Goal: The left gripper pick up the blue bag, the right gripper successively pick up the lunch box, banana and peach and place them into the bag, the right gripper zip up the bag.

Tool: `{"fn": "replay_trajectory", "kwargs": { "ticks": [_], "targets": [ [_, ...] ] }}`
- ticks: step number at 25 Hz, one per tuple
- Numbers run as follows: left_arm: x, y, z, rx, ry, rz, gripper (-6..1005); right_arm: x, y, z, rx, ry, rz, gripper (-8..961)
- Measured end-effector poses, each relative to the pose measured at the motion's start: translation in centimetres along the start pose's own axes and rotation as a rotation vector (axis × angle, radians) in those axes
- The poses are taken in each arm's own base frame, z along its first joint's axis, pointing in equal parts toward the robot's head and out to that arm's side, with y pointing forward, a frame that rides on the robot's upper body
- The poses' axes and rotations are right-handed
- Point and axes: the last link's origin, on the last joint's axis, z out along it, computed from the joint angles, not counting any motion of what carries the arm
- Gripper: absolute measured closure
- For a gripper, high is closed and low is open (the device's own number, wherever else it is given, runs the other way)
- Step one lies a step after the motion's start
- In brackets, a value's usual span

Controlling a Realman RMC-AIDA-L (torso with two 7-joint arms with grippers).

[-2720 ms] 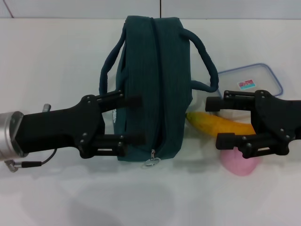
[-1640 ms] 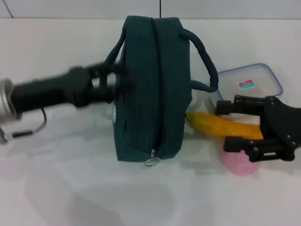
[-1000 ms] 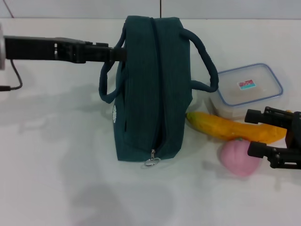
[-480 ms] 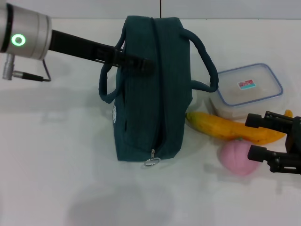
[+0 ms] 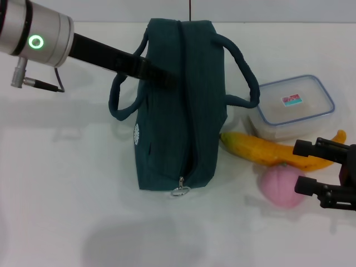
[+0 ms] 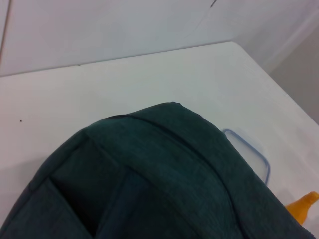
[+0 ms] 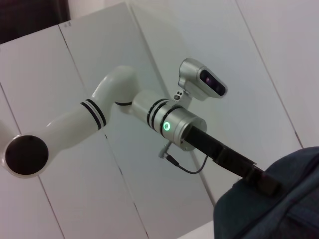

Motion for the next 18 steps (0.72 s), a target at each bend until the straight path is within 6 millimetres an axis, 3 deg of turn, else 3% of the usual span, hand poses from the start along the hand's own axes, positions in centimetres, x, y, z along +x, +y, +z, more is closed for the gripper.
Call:
{"fn": "replay_trajectory", "kwargs": {
  "ticks": [10, 13, 18],
  "targets": [
    [0.01, -0.08, -0.05, 0.008, -0.005, 0.000, 669, 0.36, -0.16, 0.22, 0.010, 0.005, 0.018, 243],
    [0.02, -0.08, -0.05, 0.008, -0.005, 0.000, 886, 0.50, -0.36, 0.25, 0.025, 0.008, 0.024, 247],
    [-0.03, -0.05, -0.02, 0.007, -0.007, -0.001, 911, 0.48, -0.60, 0.37, 0.060, -0.025, 0.030, 253]
  ]
}}
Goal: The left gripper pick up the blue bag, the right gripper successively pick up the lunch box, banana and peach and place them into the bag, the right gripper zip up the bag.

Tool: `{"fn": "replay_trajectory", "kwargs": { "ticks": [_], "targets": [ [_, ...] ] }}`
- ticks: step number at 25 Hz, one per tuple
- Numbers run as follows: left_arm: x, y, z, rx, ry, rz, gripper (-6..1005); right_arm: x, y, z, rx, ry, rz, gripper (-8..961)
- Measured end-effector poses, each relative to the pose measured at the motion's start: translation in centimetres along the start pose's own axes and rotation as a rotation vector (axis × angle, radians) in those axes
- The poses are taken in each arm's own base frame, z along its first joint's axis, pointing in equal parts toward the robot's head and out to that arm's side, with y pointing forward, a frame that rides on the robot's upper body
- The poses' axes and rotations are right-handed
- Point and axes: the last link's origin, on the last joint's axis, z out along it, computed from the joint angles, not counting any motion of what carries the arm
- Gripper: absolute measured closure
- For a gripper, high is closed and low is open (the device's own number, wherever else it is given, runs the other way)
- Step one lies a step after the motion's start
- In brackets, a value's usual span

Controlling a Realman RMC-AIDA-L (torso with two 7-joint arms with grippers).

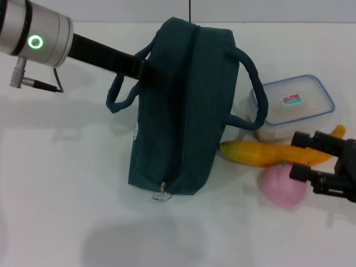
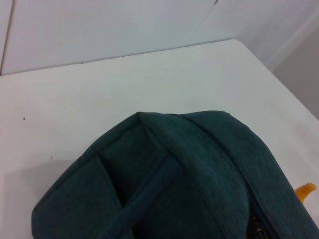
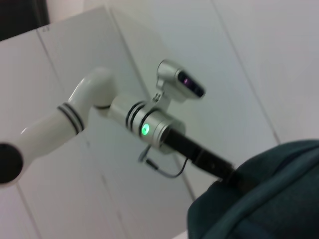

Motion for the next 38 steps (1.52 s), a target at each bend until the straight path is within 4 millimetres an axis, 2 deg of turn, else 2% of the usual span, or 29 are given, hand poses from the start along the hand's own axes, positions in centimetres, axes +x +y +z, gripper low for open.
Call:
{"fn": "replay_trajectory", "kwargs": {
  "ticks": [4, 8, 12, 15, 19, 23, 26, 31, 38],
  "targets": [
    [-0.1, 0.0, 0.0, 0.000, 0.000, -0.003, 931, -0.2, -0.5, -0.5, 0.077, -0.096, 0.029, 258],
    [-0.2, -0.1, 0.0, -0.001, 0.000, -0.006, 947, -0.4, -2.4, -2.4, 0.290, -0.328, 0.168, 264],
    [-0.3, -0.1, 0.0, 0.000, 0.000, -0.006, 959, 0.7, -4.3, -4.8, 0.533, -0.498, 0.332, 269],
    [-0.3, 0.0, 0.1, -0.012, 0.005, -0.010, 959, 1.9, -5.4, -5.4, 0.652, -0.506, 0.395, 273],
    [-0.3, 0.1, 0.1, -0.017, 0.009, -0.006, 959, 2.8, -6.9, -4.6, 0.726, -0.460, 0.444, 278],
    [-0.1, 0.2, 0.1, -0.019, 0.010, -0.001, 959, 2.7, -8.1, -3.3, 0.745, -0.428, 0.471, 283],
    [-0.1, 0.2, 0.1, -0.019, 0.010, 0.002, 959, 2.9, -8.8, -1.5, 0.731, -0.365, 0.486, 287],
    [-0.3, 0.1, 0.1, -0.018, 0.010, 0.009, 959, 3.0, -9.3, -0.3, 0.733, -0.333, 0.502, 293],
    [-0.7, -0.1, 0.5, -0.031, -0.003, -0.004, 958, 2.6, -9.4, 0.2, 0.718, -0.332, 0.497, 302]
  ]
}}
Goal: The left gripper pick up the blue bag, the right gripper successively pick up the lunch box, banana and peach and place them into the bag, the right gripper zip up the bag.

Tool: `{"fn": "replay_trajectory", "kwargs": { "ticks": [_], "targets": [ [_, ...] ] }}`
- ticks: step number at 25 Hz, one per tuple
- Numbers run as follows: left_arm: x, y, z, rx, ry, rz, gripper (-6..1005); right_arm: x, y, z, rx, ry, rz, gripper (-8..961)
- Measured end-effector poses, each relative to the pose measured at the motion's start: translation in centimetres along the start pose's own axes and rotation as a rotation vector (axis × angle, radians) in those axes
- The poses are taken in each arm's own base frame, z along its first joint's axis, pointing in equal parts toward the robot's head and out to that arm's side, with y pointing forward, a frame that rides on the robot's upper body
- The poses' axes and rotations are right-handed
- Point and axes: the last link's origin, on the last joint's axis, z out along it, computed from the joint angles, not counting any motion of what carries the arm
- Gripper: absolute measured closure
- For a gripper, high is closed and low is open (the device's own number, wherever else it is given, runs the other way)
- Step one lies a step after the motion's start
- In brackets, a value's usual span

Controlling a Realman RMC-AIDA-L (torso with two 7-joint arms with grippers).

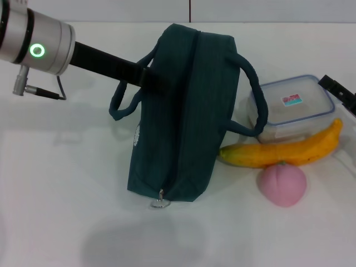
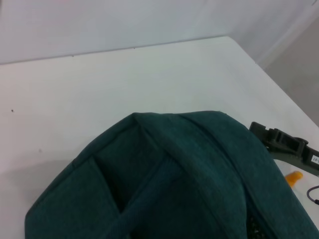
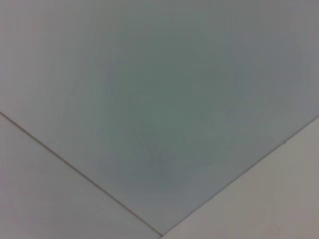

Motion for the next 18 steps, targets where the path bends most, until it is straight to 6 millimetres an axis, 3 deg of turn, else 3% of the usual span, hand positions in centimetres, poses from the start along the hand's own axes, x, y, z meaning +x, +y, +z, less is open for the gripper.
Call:
{"fn": "replay_trajectory", "kwargs": {
  "ticks": [9, 18],
  "targets": [
    [-0.27, -0.11, 0.20, -0.007, -0.006, -0.002, 958, 0.08, 0.02, -0.06, -0.003, 0.009, 0.086, 314],
    [-0.23, 0.05, 0.27, -0.016, -0.005, 0.002, 958, 0.85, 0.24, 0.20, -0.007, 0.063, 0.122, 713]
  ]
}}
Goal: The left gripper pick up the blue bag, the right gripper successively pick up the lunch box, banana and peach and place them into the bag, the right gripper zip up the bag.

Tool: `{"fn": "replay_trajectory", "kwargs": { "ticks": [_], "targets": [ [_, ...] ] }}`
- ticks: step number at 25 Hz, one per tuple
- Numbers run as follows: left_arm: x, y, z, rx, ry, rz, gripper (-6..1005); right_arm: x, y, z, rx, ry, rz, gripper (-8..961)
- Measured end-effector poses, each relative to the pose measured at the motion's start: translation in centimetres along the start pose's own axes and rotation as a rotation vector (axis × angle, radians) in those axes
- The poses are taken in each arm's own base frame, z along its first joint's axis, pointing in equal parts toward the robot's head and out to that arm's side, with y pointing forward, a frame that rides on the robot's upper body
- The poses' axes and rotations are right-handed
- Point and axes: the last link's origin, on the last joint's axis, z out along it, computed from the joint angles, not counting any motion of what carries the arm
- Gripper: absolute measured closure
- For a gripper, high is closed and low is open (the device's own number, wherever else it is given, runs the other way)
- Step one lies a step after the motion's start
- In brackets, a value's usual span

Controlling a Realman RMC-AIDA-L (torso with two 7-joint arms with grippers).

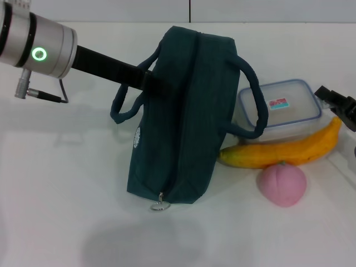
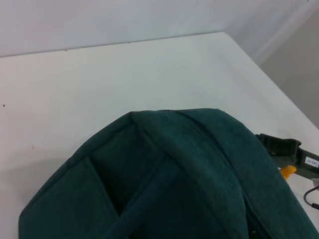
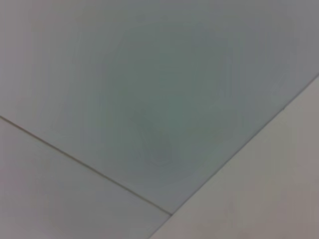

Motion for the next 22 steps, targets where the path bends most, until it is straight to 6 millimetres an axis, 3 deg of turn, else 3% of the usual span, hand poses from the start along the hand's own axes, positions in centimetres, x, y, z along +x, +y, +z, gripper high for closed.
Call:
{"fn": "replay_trajectory", "kwargs": {
  "ticks": [1, 12, 22],
  "targets": [
    [0.0, 0.0, 0.0, -0.002, 0.002, 0.001, 958, 0.1, 0.0, 0.1, -0.001, 0.010, 0.011, 753],
    [0.1, 0.2, 0.0, -0.015, 0.007, 0.006, 958, 0.5, -0.3, -0.5, 0.012, 0.002, 0.229, 807],
    [-0.3, 0.4, 0.2, -0.027, 0.000, 0.005, 957, 0.3, -0.5, -1.3, -0.005, -0.044, 0.401, 818]
  ]
}}
